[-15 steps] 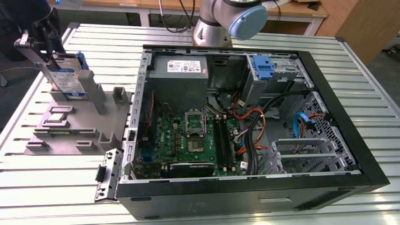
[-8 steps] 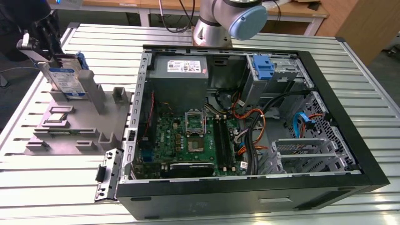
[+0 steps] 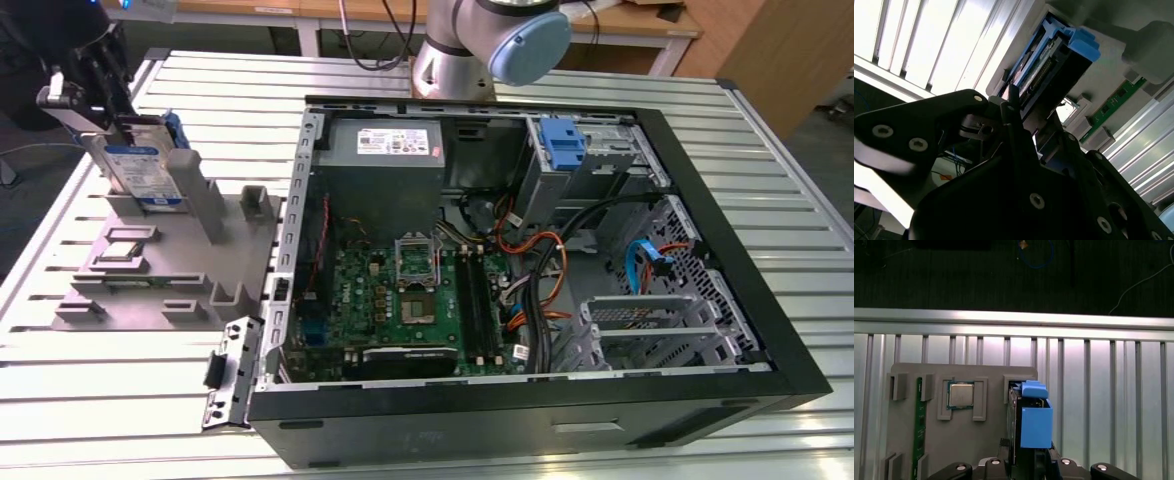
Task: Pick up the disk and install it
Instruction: 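Pick up the disk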
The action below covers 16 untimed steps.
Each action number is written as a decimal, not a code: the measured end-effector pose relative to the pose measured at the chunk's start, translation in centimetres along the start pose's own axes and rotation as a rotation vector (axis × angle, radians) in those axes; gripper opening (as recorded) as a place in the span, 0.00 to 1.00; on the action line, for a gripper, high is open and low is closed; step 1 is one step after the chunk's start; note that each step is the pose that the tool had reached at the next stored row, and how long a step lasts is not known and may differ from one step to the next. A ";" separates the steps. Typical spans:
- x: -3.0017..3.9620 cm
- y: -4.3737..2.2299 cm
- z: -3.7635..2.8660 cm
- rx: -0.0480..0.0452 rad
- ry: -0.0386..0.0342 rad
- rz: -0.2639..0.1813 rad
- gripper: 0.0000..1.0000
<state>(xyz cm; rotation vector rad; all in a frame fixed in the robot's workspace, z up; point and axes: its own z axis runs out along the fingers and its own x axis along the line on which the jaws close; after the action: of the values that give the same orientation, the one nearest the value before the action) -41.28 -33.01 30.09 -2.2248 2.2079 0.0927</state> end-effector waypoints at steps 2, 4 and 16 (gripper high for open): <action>0.00 -0.06 0.02 0.0004 -0.0001 0.000 0.39; 0.00 -0.15 0.01 0.0003 -0.0001 0.000 0.39; 0.00 -0.19 0.01 0.0002 -0.0001 0.000 0.35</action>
<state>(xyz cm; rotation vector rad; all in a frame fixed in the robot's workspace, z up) -41.09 -33.01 30.08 -2.2246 2.2078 0.0925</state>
